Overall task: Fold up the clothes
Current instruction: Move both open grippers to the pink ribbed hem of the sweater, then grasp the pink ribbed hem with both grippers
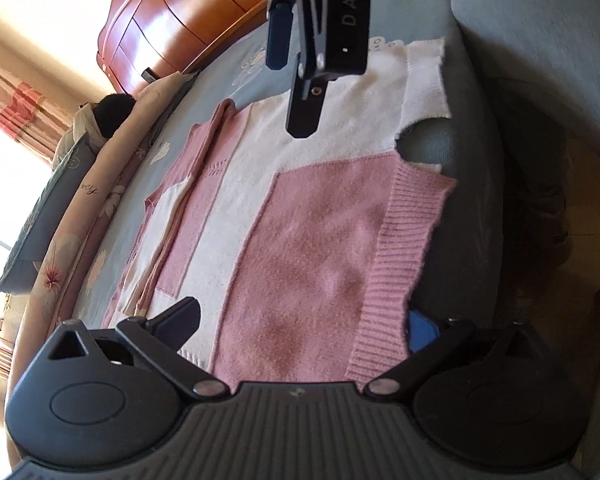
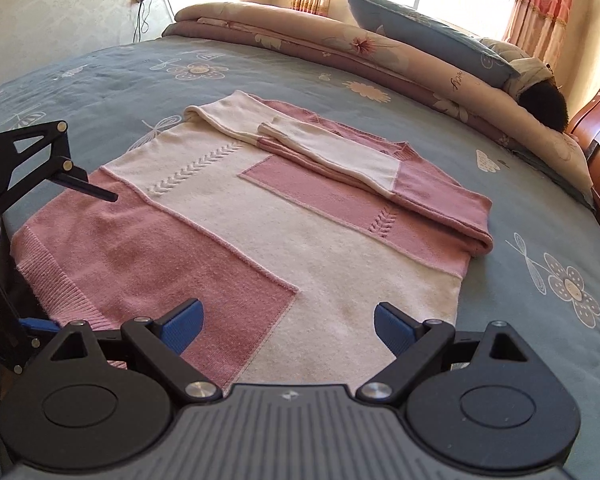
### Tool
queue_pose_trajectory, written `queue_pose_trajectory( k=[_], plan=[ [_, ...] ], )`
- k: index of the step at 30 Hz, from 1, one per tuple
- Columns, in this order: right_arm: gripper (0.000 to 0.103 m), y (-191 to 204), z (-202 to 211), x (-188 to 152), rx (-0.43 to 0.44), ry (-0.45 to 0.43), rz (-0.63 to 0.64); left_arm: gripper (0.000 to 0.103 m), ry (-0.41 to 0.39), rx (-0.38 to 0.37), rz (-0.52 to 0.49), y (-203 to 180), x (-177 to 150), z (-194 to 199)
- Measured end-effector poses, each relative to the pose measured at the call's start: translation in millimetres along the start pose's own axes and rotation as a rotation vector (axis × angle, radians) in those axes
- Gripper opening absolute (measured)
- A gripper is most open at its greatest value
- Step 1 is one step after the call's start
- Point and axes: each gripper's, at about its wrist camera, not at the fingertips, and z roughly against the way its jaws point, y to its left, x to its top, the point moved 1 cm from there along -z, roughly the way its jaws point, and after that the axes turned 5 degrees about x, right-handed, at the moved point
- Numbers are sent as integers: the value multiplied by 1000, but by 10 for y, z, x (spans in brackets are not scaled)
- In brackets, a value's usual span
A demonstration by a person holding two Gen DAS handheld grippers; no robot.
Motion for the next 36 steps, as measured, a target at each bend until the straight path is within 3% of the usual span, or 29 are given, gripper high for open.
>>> queue_pose_trajectory(
  k=[2,7,14,15,18,20,22,23,28,36],
  plan=[
    [95,41,21,-10,22,-3,5,101,7,16,-13,13,-25,12],
    [95,237,73,-36,129,-25,54,101,16,28,69,190,-31,53],
    [92,764,-69,-78,234,2,221,101,24,22,137,308,-47,56],
    [87,834,-123,-91,229,22,249,101,25,21,143,312,-50,64],
    [61,984,-271,-138,183,70,325,101,23,24,147,309,-58,79],
    [31,1022,-335,-161,165,94,356,101,24,20,148,303,-65,85],
    [9,1020,-348,-169,166,99,362,101,27,9,155,299,-71,80],
    [9,1016,-344,-169,166,97,361,101,30,0,162,294,-72,72],
    [9,978,-302,-130,163,81,348,65,48,-54,137,134,-29,20],
    [9,946,-302,-89,161,70,327,36,112,-6,98,-18,-5,-145]
  ],
)
